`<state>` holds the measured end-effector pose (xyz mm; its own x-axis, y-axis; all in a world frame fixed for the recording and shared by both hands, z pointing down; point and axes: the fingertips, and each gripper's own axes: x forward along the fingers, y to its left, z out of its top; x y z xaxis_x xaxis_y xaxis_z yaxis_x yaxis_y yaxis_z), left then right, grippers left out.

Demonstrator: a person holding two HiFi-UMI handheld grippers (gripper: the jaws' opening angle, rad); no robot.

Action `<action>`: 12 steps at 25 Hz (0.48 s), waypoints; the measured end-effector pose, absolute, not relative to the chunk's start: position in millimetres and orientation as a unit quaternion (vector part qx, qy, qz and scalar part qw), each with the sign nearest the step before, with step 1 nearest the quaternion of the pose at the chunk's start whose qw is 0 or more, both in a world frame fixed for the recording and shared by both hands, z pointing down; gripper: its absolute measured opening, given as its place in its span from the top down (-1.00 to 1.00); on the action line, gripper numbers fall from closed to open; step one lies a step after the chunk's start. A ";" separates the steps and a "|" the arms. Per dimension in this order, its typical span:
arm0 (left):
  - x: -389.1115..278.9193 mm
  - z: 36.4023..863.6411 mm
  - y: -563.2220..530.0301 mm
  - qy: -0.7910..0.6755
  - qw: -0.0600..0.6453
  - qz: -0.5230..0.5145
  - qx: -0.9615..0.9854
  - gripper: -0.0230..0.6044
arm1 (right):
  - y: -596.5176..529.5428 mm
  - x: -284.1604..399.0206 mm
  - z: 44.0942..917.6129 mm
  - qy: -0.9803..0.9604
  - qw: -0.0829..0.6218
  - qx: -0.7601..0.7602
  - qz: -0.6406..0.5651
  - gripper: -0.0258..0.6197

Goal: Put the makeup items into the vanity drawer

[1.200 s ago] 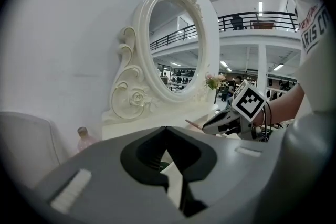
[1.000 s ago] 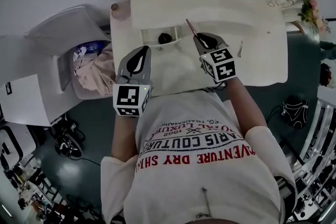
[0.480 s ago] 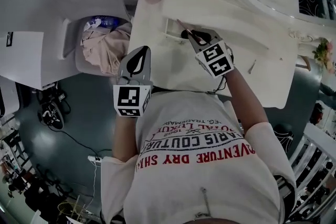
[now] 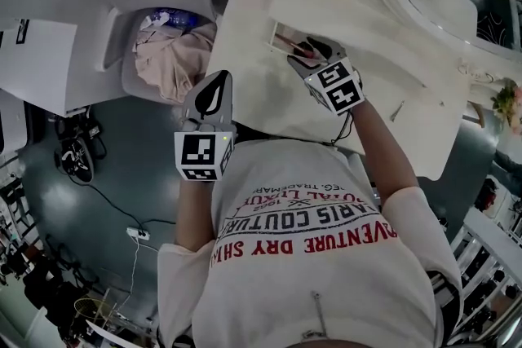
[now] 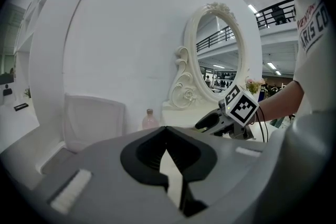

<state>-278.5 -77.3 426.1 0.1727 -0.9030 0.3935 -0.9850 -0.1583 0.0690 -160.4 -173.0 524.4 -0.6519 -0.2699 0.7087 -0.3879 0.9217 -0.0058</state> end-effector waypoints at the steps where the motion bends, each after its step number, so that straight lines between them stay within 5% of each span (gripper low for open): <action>1: -277.4 425.2 -76.8 -0.628 0.155 0.131 0.751 0.89 | -172.7 -159.7 522.0 -0.906 0.370 0.188 0.078 0.21; 12: -223.5 414.4 -107.1 -0.555 0.133 0.122 0.812 0.89 | -175.7 -80.4 504.8 -0.886 0.338 0.303 0.097 0.21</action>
